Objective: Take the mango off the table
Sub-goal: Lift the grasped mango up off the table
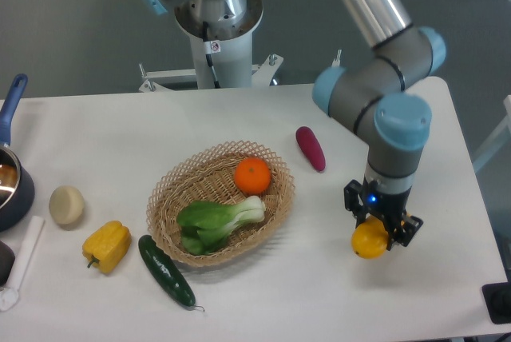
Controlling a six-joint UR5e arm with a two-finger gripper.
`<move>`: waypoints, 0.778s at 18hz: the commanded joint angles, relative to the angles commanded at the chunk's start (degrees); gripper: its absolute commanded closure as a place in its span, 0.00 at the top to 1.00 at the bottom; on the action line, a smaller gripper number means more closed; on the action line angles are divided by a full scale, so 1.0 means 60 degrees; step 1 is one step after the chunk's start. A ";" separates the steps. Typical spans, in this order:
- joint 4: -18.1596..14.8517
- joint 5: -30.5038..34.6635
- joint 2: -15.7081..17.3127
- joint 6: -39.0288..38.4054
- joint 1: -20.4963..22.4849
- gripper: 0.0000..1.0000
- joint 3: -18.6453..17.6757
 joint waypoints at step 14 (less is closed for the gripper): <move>0.0029 -0.1994 0.1085 -0.3564 0.0073 0.49 0.0807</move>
